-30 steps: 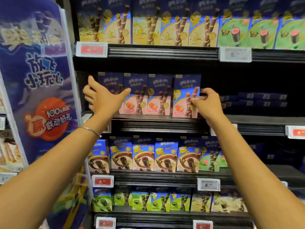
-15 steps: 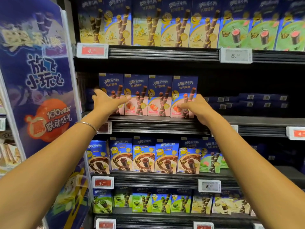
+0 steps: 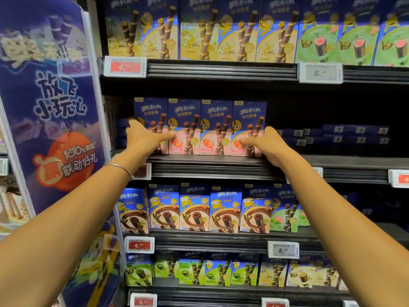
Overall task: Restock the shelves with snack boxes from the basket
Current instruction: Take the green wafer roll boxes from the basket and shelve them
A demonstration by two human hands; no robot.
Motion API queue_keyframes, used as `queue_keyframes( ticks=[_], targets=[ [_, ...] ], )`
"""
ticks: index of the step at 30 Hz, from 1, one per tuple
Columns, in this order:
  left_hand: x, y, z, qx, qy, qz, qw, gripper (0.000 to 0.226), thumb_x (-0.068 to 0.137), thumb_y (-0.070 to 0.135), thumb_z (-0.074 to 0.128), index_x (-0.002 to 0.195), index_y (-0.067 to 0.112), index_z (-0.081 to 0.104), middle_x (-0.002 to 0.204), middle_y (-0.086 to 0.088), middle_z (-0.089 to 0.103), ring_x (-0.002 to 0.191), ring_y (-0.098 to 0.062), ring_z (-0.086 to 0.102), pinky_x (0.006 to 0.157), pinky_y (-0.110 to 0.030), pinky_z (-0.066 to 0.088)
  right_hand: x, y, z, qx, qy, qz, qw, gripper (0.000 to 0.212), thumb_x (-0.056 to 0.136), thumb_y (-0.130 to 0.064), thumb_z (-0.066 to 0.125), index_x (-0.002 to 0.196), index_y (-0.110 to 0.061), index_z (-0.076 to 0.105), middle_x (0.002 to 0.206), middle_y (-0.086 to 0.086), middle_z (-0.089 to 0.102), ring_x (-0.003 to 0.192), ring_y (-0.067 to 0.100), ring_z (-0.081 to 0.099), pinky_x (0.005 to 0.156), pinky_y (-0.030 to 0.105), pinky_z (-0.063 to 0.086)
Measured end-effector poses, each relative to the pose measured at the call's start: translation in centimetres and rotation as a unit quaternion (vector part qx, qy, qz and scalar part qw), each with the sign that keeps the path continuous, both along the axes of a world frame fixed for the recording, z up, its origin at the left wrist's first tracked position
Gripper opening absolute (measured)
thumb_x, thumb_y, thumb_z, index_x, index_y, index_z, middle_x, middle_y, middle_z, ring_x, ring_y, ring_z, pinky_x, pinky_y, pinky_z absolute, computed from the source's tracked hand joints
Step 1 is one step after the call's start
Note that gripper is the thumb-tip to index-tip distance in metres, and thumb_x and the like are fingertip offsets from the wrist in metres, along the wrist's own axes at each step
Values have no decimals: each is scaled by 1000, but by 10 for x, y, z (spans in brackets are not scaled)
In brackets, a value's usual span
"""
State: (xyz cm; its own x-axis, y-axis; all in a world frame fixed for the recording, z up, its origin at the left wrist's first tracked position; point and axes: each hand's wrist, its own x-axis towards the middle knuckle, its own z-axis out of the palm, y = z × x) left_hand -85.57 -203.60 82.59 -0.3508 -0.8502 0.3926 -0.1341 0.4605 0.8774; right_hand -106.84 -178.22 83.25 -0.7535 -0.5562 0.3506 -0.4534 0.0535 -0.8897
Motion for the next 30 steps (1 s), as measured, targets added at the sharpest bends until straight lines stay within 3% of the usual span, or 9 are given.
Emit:
queue_keyframes(
  ticks=[3, 8, 15, 18, 22, 24, 26, 28, 30],
  targets=[
    [2, 4, 0, -13, -15, 6, 1000, 127, 66, 43, 99, 158, 4, 21, 164, -21, 27, 151, -39, 34, 121, -50, 37, -2, 0, 0, 9, -5, 16, 1000, 22, 82, -18, 83, 92, -19, 64, 73, -18, 75, 81, 7, 72, 74, 33, 56],
    [4, 9, 1, -6, -37, 5, 999, 125, 67, 43, 99, 156, 3, 21, 163, -23, 25, 148, -42, 37, 120, -52, 39, -5, 0, 3, 41, 3, 52, 998, 22, 87, -18, 78, 106, -11, 72, 98, 1, 79, 100, 22, 74, 102, 50, 52],
    [2, 8, 0, 2, -54, 0, 999, 136, 68, 46, 97, 162, 5, 8, 169, -25, 14, 153, -47, 29, 122, -56, 34, -9, 1, 5, 40, -33, 67, 996, 26, 99, -26, 64, 119, -10, 66, 109, 2, 77, 106, 17, 72, 104, 39, 50],
    [0, 10, -2, 9, -39, 8, 999, 151, 69, 46, 97, 165, 10, -13, 173, -24, -5, 159, -48, 13, 127, -57, 23, -8, 3, 7, 18, -78, 65, 995, 42, 96, -38, 66, 127, -10, 60, 122, 5, 72, 116, 20, 66, 101, 38, 47],
    [5, 20, -2, -17, 27, 56, 998, 146, 71, 51, 95, 167, 13, -8, 171, -25, 1, 159, -48, 11, 125, -58, 23, -9, 12, 7, -34, -106, 60, 992, 76, 83, -50, 76, 140, -9, 47, 142, 7, 56, 133, 24, 51, 115, 49, 35],
    [11, 28, -3, -39, 96, 76, 992, 129, 80, 53, 87, 167, 12, 1, 170, -22, 9, 157, -43, 18, 123, -53, 29, -4, 20, 7, -75, -105, 44, 991, 95, 74, -55, 78, 147, -9, 38, 153, 8, 44, 142, 26, 39, 116, 48, 33],
    [17, 40, -6, -63, 156, 71, 983, 112, 89, 52, 78, 167, 10, 10, 168, -18, 13, 156, -34, 24, 120, -36, 33, 5, 28, 6, -127, -105, 29, 986, 104, 73, -54, 78, 154, -11, 28, 158, 8, 37, 146, 26, 34, 117, 48, 30],
    [20, 58, -11, -77, 212, 42, 973, 99, 95, 50, 72, 165, 9, 17, 163, -11, 20, 151, -23, 32, 107, -8, 31, 19, 39, 2, -147, -86, 18, 985, 100, 75, -55, 75, 155, -15, 29, 159, 6, 38, 144, 22, 38, 120, 48, 29],
    [21, 82, -17, -84, 260, 6, 962, 92, 96, 50, 67, 164, 7, 22, 152, -5, 30, 140, -12, 38, 99, 2, 33, 34, 51, -5, -164, -61, 15, 985, 80, 80, -52, 72, 147, -21, 41, 152, 1, 47, 136, 14, 46, 119, 46, 32]
  ],
)
